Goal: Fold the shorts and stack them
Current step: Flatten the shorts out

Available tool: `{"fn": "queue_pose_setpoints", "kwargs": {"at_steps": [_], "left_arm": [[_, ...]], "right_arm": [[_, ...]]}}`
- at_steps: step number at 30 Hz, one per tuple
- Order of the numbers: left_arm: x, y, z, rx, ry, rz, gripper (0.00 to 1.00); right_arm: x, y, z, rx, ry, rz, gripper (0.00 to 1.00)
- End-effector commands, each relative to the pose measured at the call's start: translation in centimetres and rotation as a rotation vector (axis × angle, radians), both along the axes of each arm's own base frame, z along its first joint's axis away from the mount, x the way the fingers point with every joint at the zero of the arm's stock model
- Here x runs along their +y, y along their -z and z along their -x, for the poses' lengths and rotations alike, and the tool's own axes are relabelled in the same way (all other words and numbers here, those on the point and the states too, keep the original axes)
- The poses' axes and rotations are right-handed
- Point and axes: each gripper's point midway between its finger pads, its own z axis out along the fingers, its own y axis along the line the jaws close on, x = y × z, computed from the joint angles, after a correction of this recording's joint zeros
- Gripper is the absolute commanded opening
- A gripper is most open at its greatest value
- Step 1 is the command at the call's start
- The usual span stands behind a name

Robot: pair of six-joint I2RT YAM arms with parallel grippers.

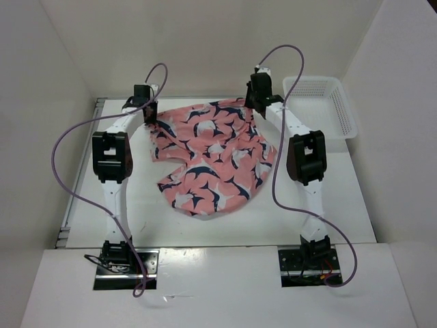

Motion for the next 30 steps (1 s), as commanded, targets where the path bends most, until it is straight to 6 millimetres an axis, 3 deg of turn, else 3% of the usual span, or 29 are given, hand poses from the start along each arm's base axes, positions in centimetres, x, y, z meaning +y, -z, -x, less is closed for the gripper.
{"fn": "queue_pose_setpoints", "kwargs": {"at_steps": [1, 2, 3, 5, 6, 7, 8, 10, 11, 12, 14, 15, 16, 17, 18, 19, 21, 22, 24, 27, 30], "left_arm": [[2.6, -4.5, -1.9, -0.094, -0.045, -0.012, 0.26], [2.3, -5.5, -2.1, -0.110, -0.032, -0.001, 0.50], [1.6, -7.2, -2.3, -0.131, -0.015, 0.007, 0.75], [0.2, -9.0, -2.1, -0.150, 0.025, 0.033, 0.90], [0.0, -11.3, -1.7, -0.179, 0.036, 0.041, 0.94], [-0.8, -12.4, -1.2, -0.191, 0.053, 0.047, 0.99], [-1.0, -15.2, -0.3, -0.228, 0.063, 0.054, 0.99], [-1.8, -15.3, 2.2, -0.185, 0.097, 0.085, 0.99], [-2.2, -16.9, 4.6, -0.167, 0.115, 0.102, 0.99], [-3.1, -16.5, 6.4, -0.128, 0.139, 0.120, 0.99], [-4.7, -13.5, 12.6, 0.018, 0.185, 0.173, 0.91], [-5.2, -12.3, 14.9, 0.071, 0.193, 0.177, 0.85], [-6.7, -10.0, 19.2, 0.172, 0.225, 0.187, 0.78], [-7.3, -8.9, 21.1, 0.218, 0.239, 0.187, 0.72], [-7.9, -7.9, 22.8, 0.259, 0.255, 0.186, 0.64], [-8.9, -7.6, 24.3, 0.274, 0.285, 0.183, 0.62], [-9.0, -4.5, 26.8, 0.357, 0.289, 0.181, 0.62], [-9.1, -4.1, 27.0, 0.350, 0.293, 0.171, 0.63], [-8.8, -2.9, 27.7, 0.374, 0.284, 0.162, 0.68], [-9.3, -1.7, 28.9, 0.406, 0.302, 0.194, 0.80], [-9.1, -0.6, 28.7, 0.405, 0.296, 0.185, 0.91]], "right_arm": [[-2.4, -5.4, -2.3, -0.142, 0.150, 0.041, 0.35], [-1.6, -5.9, -2.3, -0.153, 0.134, 0.045, 0.50], [-1.7, -6.7, -2.2, -0.164, 0.134, 0.040, 0.73], [-1.1, -6.9, -1.3, -0.158, 0.104, 0.054, 0.85], [-0.5, -8.5, -0.5, -0.178, 0.089, 0.054, 0.91], [-0.8, -8.0, 0.2, -0.161, 0.078, 0.080, 0.92], [-1.1, -8.4, 0.7, -0.161, 0.071, 0.094, 0.92], [-0.9, -9.8, 3.0, -0.167, 0.018, 0.112, 0.94], [-1.0, -10.2, 3.9, -0.167, -0.013, 0.135, 0.94], [-1.2, -10.6, 6.1, -0.160, -0.047, 0.135, 0.91], [-1.4, -9.8, 8.7, -0.129, -0.095, 0.144, 0.84], [-1.7, -8.5, 11.5, -0.088, -0.129, 0.137, 0.70], [-1.9, -7.4, 12.9, -0.062, -0.145, 0.136, 0.57], [-2.2, -6.7, 13.9, -0.049, -0.146, 0.139, 0.45], [-2.9, -4.7, 15.9, -0.003, -0.149, 0.150, 0.37], [-3.0, -4.1, 16.4, 0.004, -0.150, 0.152, 0.30], [-3.5, -1.5, 17.7, 0.049, -0.158, 0.171, 0.33], [-3.6, -1.0, 17.8, 0.051, -0.164, 0.180, 0.45], [-3.9, -0.4, 18.0, 0.057, -0.141, 0.180, 0.53], [-4.7, 0.4, 17.4, 0.050, -0.075, 0.186, 0.46], [-6.0, 2.2, 17.1, 0.073, -0.013, 0.238, 0.49]]}}
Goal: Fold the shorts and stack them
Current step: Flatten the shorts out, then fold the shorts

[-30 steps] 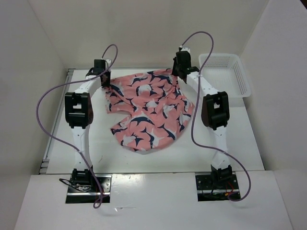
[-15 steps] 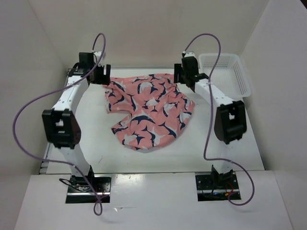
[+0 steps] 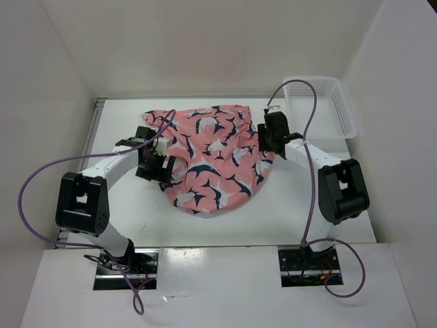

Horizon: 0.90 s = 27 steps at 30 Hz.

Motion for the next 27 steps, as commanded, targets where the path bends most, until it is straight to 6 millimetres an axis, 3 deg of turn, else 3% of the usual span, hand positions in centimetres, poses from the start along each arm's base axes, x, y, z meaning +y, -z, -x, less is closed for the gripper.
{"fn": "queue_pose_setpoints", "kwargs": {"at_steps": [1, 2, 3, 7, 10, 14, 15, 17, 20, 22, 23, 24, 25, 27], "left_arm": [[-0.4, 0.2, -1.8, -0.069, 0.005, 0.022, 0.91], [-0.3, 0.5, -2.0, -0.070, 0.002, 0.013, 0.91], [-0.3, 1.1, -1.9, -0.059, 0.002, 0.011, 0.91], [-0.5, 2.4, -1.7, -0.030, 0.006, 0.018, 0.92], [-1.7, 3.0, -1.8, 0.005, 0.028, 0.082, 0.91], [-2.0, 4.4, -0.6, 0.076, 0.038, 0.082, 0.74], [-2.0, 4.6, -0.5, 0.086, 0.037, 0.081, 0.62], [-2.5, 4.5, 0.2, 0.114, 0.046, 0.111, 0.51], [-2.8, 4.4, 0.5, 0.128, 0.051, 0.130, 0.27], [-2.6, 4.5, 0.7, 0.135, 0.048, 0.120, 0.00], [-2.7, 4.2, 0.3, 0.123, 0.048, 0.121, 0.00], [-2.3, 3.9, -0.3, 0.109, 0.034, 0.124, 0.00], [-1.3, 3.5, -0.7, 0.111, 0.003, 0.113, 0.00], [-0.2, 1.3, -3.8, 0.030, -0.030, 0.095, 0.00]], "right_arm": [[-0.6, -0.3, -1.9, -0.082, 0.066, 0.026, 0.57], [-1.0, 0.4, -1.9, -0.073, 0.075, 0.030, 0.63], [-1.0, 0.3, -2.0, -0.082, 0.076, 0.027, 0.63], [-1.4, 3.1, -2.0, -0.051, 0.075, 0.068, 0.65], [-2.7, 4.0, -2.6, -0.051, 0.084, 0.103, 0.65], [-3.7, 5.7, -3.1, -0.015, 0.105, 0.115, 0.71], [-3.6, 5.3, -3.4, -0.025, 0.106, 0.112, 0.74], [-3.5, 6.0, -3.5, -0.012, 0.105, 0.116, 0.75], [-3.3, 6.4, -3.5, 0.002, 0.096, 0.113, 0.75], [-3.3, 6.4, -3.5, 0.002, 0.096, 0.113, 0.56], [-3.3, 6.4, -3.5, 0.002, 0.096, 0.113, 0.47], [-3.2, 6.4, -3.5, 0.004, 0.083, 0.112, 0.31], [-2.9, 6.4, -3.5, 0.008, 0.060, 0.106, 0.24], [-2.2, 6.5, -3.4, 0.022, -0.003, 0.104, 0.15]]}}
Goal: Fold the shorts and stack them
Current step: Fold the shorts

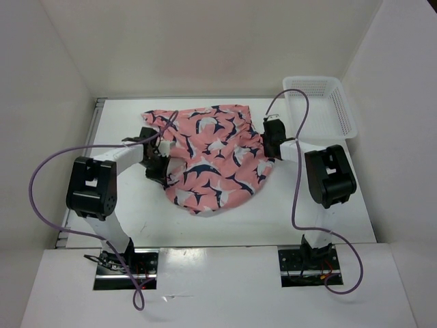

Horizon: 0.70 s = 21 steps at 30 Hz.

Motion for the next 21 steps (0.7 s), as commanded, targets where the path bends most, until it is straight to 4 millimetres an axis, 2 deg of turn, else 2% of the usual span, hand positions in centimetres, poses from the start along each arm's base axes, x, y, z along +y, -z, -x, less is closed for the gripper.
{"fn": "queue_pose_setpoints", "kwargs": {"at_steps": [1, 2, 3, 6, 7, 9, 11, 12, 13, 14, 15, 17, 18, 19, 20, 21], "left_arm": [[3.0, -3.3, -4.5, -0.097, -0.089, -0.035, 0.00], [3.7, -4.6, -6.1, -0.144, -0.109, -0.041, 0.00], [4.2, -7.3, -8.8, -0.223, -0.127, -0.035, 0.00], [5.3, -10.3, -12.1, -0.313, -0.158, -0.042, 0.00], [5.3, -10.9, -13.3, -0.336, -0.158, -0.040, 0.00], [4.9, -10.7, -14.4, -0.353, -0.150, -0.037, 0.00], [4.1, -9.1, -15.5, -0.346, -0.133, -0.055, 0.02], [3.7, -8.7, -16.0, -0.353, -0.125, -0.061, 0.13], [3.8, -7.4, -16.6, -0.345, -0.128, -0.071, 0.19], [3.8, -7.6, -17.5, -0.358, -0.129, -0.069, 0.32], [3.3, -7.5, -17.9, -0.362, -0.120, -0.067, 0.59], [3.3, -8.2, -18.6, -0.376, -0.121, -0.065, 0.73], [3.3, -9.3, -18.7, -0.400, -0.122, -0.063, 0.77], [3.5, -10.8, -18.9, -0.436, -0.131, -0.074, 0.85], [3.7, -12.1, -18.9, -0.463, -0.137, -0.080, 0.89], [4.4, -14.4, -18.5, -0.503, -0.153, -0.087, 0.89]], "right_arm": [[1.1, -1.5, -1.6, -0.042, -0.076, -0.019, 0.06], [1.2, -1.4, -1.1, -0.029, -0.096, -0.018, 0.02], [1.5, -1.7, -1.0, -0.025, -0.132, -0.019, 0.00], [3.0, -1.7, 1.2, 0.024, -0.229, -0.081, 0.00], [4.4, -2.2, 1.7, 0.020, -0.287, -0.115, 0.00], [6.2, -1.8, 3.6, 0.066, -0.375, -0.137, 0.00], [8.1, -2.5, 4.8, 0.083, -0.462, -0.203, 0.00], [9.2, -2.7, 5.4, 0.100, -0.499, -0.229, 0.00], [9.7, -3.1, 5.6, 0.097, -0.511, -0.261, 0.00], [10.6, -3.4, 6.0, 0.105, -0.542, -0.285, 0.00], [10.8, -3.8, 5.8, 0.098, -0.535, -0.294, 0.00], [10.9, -4.1, 5.5, 0.092, -0.527, -0.303, 0.00], [10.7, -4.4, 5.1, 0.079, -0.516, -0.290, 0.00], [10.6, -4.5, 4.8, 0.069, -0.510, -0.283, 0.00], [10.4, -4.8, 4.4, 0.056, -0.496, -0.267, 0.00], [10.2, -4.7, 4.3, 0.053, -0.497, -0.255, 0.00]]}}
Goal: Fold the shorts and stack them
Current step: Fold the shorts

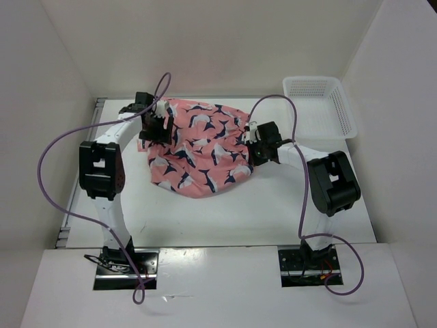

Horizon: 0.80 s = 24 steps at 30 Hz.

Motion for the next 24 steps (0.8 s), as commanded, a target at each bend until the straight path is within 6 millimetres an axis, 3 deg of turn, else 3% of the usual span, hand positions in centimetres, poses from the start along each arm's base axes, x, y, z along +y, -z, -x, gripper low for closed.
{"fn": "queue_pose_setpoints", "kwargs": {"at_steps": [1, 3, 5, 9, 10, 12, 13, 19, 24], "left_arm": [[2.4, -9.5, -1.5, -0.222, -0.060, -0.033, 0.91], [4.2, -11.9, 0.2, -0.237, -0.100, -0.044, 0.92], [5.0, -12.3, 1.9, -0.227, -0.124, -0.067, 0.93], [4.7, -9.8, 8.6, -0.116, -0.111, -0.057, 0.93], [4.7, -6.9, 11.0, -0.032, -0.108, -0.045, 0.90], [3.2, -5.2, 13.7, 0.039, -0.067, 0.025, 0.85], [2.7, -3.2, 15.6, 0.115, -0.054, 0.052, 0.83], [1.4, -0.1, 18.7, 0.231, -0.029, 0.116, 0.83], [0.5, 2.6, 17.6, 0.272, -0.011, 0.166, 0.90]], "right_arm": [[0.7, -3.7, -1.6, -0.095, -0.014, -0.030, 0.00], [0.6, -3.7, -1.6, -0.098, -0.007, -0.022, 0.00], [0.6, -3.4, -1.3, -0.087, -0.013, -0.026, 0.00], [0.6, -3.1, -1.2, -0.083, -0.005, -0.032, 0.00], [0.6, -3.1, -1.2, -0.083, -0.005, -0.032, 0.00], [0.7, -3.5, -1.5, -0.093, -0.005, -0.035, 0.00], [0.7, -3.5, -1.5, -0.093, -0.005, -0.035, 0.00], [0.9, -3.8, -2.0, -0.105, -0.012, -0.033, 0.00], [0.8, -3.5, -1.8, -0.102, -0.012, -0.032, 0.00]]}}
